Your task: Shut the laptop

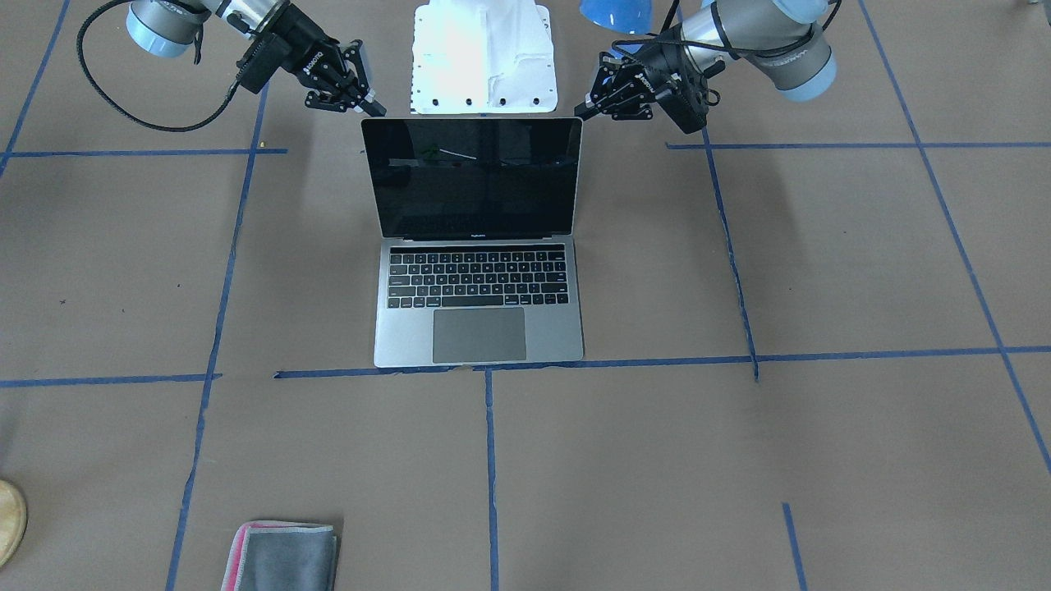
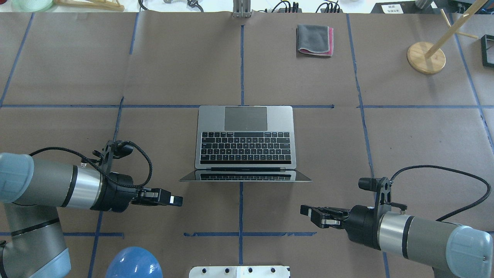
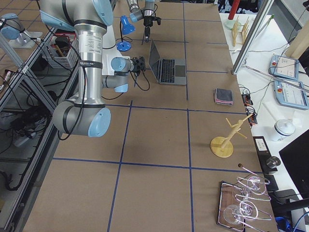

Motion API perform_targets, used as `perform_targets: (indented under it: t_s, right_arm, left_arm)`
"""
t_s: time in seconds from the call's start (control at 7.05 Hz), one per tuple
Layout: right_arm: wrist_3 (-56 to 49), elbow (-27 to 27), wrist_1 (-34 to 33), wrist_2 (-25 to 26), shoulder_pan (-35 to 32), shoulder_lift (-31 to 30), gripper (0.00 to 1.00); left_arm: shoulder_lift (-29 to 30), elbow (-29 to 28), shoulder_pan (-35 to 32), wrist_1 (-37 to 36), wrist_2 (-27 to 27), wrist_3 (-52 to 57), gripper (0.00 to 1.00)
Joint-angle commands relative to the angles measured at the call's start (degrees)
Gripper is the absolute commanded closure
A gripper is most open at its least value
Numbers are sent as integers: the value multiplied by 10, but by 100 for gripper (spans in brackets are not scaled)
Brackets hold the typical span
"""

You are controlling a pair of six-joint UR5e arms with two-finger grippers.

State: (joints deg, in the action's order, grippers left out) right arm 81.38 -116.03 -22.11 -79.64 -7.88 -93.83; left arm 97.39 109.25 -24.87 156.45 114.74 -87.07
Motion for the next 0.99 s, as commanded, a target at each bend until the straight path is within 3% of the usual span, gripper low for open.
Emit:
perform_targets:
  t_s: [0.0,0.85]
  right_arm:
    - [1,0,0,10,1,4,100]
    - [1,3,0,40,-16,29,100]
  left_arm:
    - [4,3,1,0,-14,-4,100]
    - [11,2,2,0,-47,-20,100]
